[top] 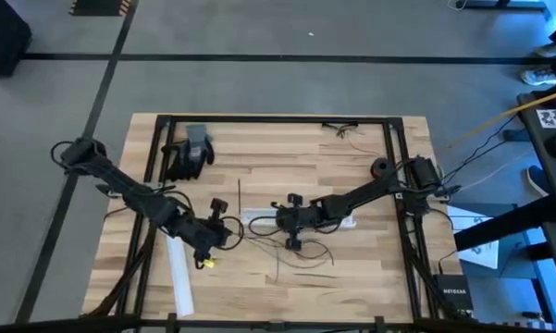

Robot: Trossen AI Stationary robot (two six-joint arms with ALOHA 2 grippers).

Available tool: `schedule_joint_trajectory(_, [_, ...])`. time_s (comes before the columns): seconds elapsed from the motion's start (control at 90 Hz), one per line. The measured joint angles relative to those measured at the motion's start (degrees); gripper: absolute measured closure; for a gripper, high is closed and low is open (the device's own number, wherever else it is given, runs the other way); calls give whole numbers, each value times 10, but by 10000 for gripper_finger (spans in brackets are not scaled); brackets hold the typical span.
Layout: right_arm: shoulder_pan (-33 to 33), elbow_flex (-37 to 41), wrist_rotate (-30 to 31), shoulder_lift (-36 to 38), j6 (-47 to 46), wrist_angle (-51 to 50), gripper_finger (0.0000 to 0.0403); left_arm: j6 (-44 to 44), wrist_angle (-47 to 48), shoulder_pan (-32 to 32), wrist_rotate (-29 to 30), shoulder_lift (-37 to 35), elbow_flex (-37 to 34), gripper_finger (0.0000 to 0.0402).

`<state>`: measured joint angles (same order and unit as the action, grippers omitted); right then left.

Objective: Ziptie cables
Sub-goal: Prepare the white cable duct, then put the zip tied cable wires into the white cable duct

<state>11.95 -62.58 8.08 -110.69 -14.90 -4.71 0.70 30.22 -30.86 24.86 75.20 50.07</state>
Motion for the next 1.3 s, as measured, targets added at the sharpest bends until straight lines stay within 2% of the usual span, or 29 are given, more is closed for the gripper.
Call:
schedule_joint_trajectory(0.111, [0,-43,-2,7,-2,-56,362,1,1,2,0,0,3,402])
schedule_joint_trajectory(0.333, [5,-155,-29,27,-6,-236,260,3,3,2,0,0,3,401])
schedule_joint_trajectory(0.544, [18,-172,-65,15,16,-86,194,10,-8,2,1,0,3,401])
schedule_joint_trajectory(0.711, [21,-172,-63,-24,11,-22,170,9,-13,1,1,-1,3,401])
schedule_joint_trajectory(0.789, [21,-172,-84,-45,-8,9,164,9,-13,1,1,-1,4,401])
schedule_joint_trajectory(0.878, [25,-172,-120,-59,-15,27,161,7,-13,2,1,-1,4,401])
schedule_joint_trajectory(0.956, [34,-172,-126,-66,-15,23,164,6,-13,2,7,-1,4,401])
schedule_joint_trajectory(1.078, [49,-172,-80,-67,-16,-9,184,3,-13,2,23,-1,4,401])
schedule_joint_trajectory(1.178, [62,-180,-50,-64,-16,-57,230,2,-13,2,25,-1,4,401])
schedule_joint_trajectory(1.3, [73,-184,-46,-62,-17,-89,319,3,-14,2,26,-1,4,401])
